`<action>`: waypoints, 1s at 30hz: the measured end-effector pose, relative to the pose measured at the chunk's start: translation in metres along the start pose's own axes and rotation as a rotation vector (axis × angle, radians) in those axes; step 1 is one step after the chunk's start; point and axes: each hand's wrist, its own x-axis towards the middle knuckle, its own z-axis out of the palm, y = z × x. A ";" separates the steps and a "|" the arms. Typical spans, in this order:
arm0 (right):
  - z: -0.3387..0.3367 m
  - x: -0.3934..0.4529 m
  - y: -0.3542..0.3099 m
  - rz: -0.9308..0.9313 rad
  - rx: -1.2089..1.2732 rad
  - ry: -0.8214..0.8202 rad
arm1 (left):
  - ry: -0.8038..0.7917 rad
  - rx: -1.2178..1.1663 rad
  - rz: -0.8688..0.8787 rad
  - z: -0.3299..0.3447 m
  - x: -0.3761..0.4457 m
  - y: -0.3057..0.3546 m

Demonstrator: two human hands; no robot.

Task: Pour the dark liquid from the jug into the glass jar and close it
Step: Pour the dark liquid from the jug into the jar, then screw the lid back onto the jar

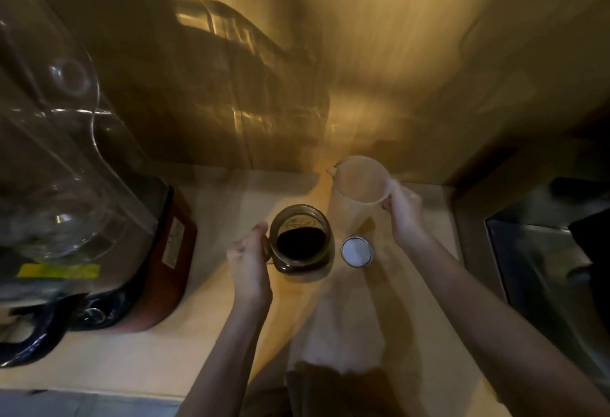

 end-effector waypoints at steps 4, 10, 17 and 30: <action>0.014 0.011 0.023 0.033 -0.076 0.028 | 0.010 0.043 -0.077 -0.001 0.000 -0.010; 0.029 0.027 0.046 0.095 -0.172 0.072 | 0.001 0.025 -0.274 -0.010 0.012 -0.040; 0.031 0.035 0.060 0.097 -0.228 0.071 | -0.055 0.011 -0.405 -0.005 0.016 -0.073; -0.017 0.021 0.107 -0.018 -0.574 0.003 | -0.069 0.123 -0.452 0.016 0.012 -0.104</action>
